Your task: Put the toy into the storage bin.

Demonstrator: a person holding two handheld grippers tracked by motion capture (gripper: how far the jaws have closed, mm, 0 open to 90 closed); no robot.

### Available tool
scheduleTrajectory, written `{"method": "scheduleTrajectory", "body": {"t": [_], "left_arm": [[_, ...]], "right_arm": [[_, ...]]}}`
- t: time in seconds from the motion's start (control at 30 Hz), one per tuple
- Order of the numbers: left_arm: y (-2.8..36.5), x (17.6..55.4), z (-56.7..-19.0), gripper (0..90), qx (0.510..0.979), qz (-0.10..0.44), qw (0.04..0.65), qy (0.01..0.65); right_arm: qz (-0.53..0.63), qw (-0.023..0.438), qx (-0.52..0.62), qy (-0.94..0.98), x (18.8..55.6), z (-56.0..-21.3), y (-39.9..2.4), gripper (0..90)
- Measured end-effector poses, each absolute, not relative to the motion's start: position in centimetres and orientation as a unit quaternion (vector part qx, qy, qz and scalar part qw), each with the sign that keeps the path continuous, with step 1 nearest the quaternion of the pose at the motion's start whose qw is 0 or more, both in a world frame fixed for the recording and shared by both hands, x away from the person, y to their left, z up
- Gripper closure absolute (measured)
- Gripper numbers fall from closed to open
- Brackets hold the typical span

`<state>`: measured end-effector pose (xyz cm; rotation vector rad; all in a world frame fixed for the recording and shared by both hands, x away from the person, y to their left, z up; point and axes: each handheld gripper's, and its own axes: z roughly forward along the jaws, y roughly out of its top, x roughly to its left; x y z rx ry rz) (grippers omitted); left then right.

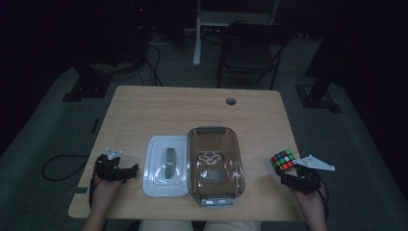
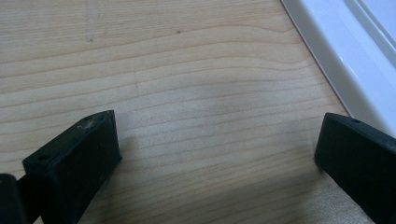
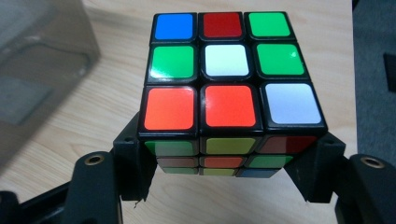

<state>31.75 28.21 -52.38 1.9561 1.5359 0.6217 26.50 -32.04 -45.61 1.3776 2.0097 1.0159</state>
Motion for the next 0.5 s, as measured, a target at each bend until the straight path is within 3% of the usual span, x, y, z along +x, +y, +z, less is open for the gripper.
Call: {"method": "scheduleTrajectory", "body": {"t": [0.5], "left_arm": [[28.2, 31.8, -52.4, 0.7, 0.736, 0.230, 0.287, 0.568]], "right_arm": [[0.433, 0.247, 0.416, 0.760, 26.4, -40.0, -29.3, 34.0]]}}
